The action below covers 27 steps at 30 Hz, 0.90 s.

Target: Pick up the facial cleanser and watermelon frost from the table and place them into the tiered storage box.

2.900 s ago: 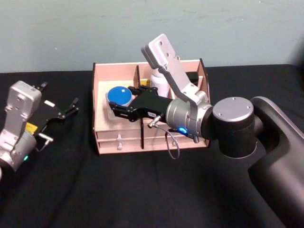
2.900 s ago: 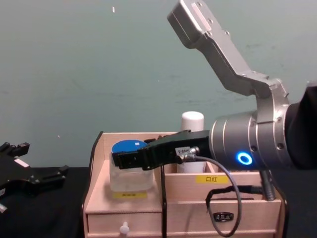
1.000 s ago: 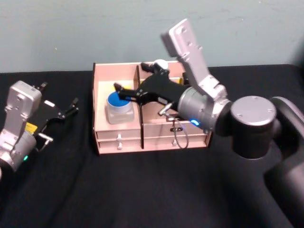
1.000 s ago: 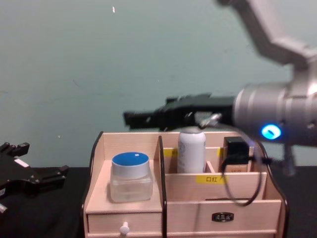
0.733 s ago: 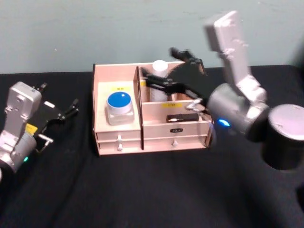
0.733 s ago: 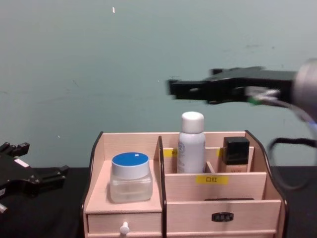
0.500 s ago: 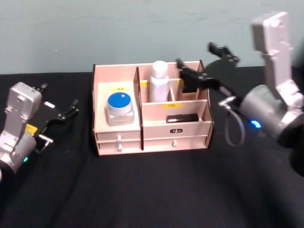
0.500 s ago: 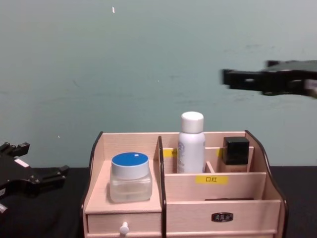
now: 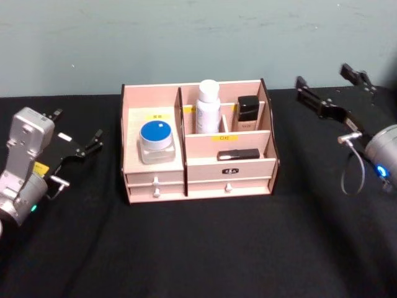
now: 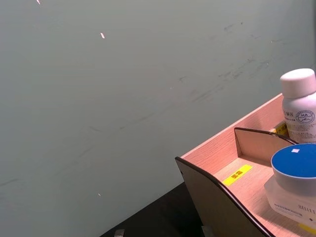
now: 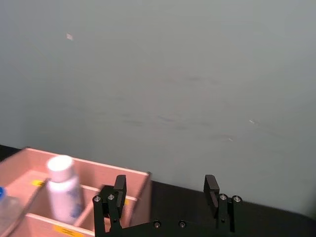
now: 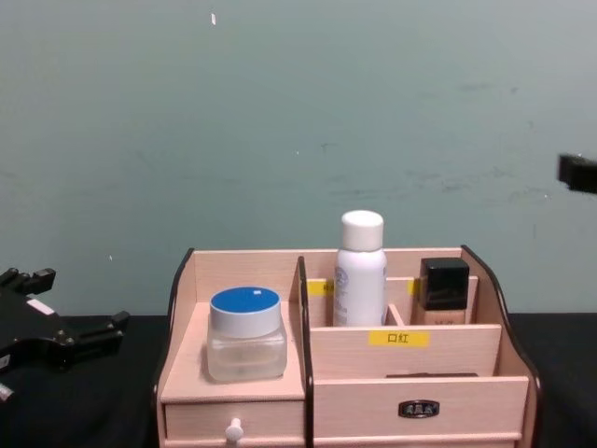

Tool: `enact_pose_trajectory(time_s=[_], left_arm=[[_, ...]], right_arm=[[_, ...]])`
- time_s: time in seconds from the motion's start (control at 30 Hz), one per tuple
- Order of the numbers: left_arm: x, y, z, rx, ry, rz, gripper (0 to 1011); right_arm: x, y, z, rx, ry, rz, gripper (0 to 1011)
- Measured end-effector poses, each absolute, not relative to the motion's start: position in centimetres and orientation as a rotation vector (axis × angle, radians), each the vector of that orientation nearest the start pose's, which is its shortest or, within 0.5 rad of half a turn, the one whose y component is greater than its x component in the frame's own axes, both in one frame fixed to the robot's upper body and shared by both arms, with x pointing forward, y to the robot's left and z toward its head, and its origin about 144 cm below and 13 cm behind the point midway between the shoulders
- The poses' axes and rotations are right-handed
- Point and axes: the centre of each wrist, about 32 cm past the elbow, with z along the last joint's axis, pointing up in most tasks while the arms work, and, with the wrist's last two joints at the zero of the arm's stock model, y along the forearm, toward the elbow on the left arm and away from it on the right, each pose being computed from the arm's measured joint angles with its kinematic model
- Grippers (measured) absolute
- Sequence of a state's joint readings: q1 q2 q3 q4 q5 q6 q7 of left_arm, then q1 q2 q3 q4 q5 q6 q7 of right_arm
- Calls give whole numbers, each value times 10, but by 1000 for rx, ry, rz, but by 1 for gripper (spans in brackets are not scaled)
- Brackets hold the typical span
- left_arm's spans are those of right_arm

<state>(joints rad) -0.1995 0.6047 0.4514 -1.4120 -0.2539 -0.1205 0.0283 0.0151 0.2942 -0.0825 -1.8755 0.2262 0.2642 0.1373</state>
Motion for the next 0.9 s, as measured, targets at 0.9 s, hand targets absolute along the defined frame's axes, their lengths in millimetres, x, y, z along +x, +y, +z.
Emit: enact_pose_trajectory(time_s=[0.9], left_arm=[[489, 310, 1140, 304, -285, 1248, 1010]], right_arm=[[469, -278, 1185, -138, 79, -1383, 1002]])
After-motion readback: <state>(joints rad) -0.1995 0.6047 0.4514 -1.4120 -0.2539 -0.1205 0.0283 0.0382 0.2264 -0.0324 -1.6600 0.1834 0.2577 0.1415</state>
